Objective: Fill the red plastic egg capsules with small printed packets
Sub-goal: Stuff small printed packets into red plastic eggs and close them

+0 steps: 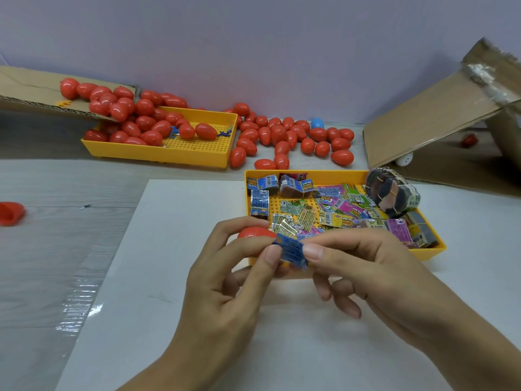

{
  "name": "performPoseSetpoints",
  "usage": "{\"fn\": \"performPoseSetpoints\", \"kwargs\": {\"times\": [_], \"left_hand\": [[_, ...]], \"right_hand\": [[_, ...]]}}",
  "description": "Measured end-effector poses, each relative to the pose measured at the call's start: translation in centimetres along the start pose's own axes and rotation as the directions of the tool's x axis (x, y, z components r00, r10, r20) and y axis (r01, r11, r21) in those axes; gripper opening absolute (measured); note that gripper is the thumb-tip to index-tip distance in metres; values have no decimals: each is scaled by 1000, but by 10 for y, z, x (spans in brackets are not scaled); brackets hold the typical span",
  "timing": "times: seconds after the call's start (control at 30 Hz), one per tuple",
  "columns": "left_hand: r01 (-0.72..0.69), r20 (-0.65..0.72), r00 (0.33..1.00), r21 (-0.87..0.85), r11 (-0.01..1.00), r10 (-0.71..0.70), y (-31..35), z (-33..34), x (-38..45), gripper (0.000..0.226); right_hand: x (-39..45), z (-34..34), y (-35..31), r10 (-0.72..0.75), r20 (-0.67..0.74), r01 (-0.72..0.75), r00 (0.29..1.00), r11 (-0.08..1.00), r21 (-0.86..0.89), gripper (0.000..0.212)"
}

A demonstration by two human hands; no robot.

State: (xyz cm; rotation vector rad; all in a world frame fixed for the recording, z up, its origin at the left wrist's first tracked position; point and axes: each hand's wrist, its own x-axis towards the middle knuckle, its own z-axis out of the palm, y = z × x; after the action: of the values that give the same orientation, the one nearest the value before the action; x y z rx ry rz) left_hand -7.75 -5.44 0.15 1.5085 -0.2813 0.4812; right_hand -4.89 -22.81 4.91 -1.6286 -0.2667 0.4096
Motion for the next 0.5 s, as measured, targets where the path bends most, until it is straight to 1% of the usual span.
{"fn": "performPoseSetpoints", "kwargs": {"times": [0.07, 0.1, 0.17, 0.23, 0.27, 0.33, 0.43, 0.5], "left_hand": [[-1, -18, 1000, -17, 1000, 0, -1, 0, 1, 13], [-4, -17, 1000, -27, 1000, 3, -1, -1, 1, 12], [-15, -8, 1000, -27, 1000, 15, -1, -1, 1, 10], [-21, 2, 1000, -6, 1000, 21, 0, -2, 1, 8], [-18, 6, 1000, -4, 1000, 18, 0, -2, 1, 7], [-12, 1, 1000, -10, 1000, 12, -1, -3, 1, 4], [-16, -14, 1000, -31, 999, 15, -1, -3, 1, 5], [-32, -14, 999, -26, 999, 32, -1, -2, 1, 6]], "right_hand": [[0, 0, 2, -145, -127, 125, 981, 980, -157, 22], [-1, 0, 2, -224, -148, 196, 963, 964, -182, 24], [-4, 1, 3, -339, -111, 312, 934, 927, -207, 29], [-6, 3, 3, -426, -48, 388, 904, 861, -330, 26], [-6, 4, 4, -459, -28, 415, 888, 826, -383, 23], [-6, 7, 4, -506, -19, 448, 863, 781, -435, 20], [-6, 8, 5, -568, -23, 491, 823, 730, -475, 19], [-6, 7, 4, -588, -22, 510, 809, 719, -473, 16]]}}
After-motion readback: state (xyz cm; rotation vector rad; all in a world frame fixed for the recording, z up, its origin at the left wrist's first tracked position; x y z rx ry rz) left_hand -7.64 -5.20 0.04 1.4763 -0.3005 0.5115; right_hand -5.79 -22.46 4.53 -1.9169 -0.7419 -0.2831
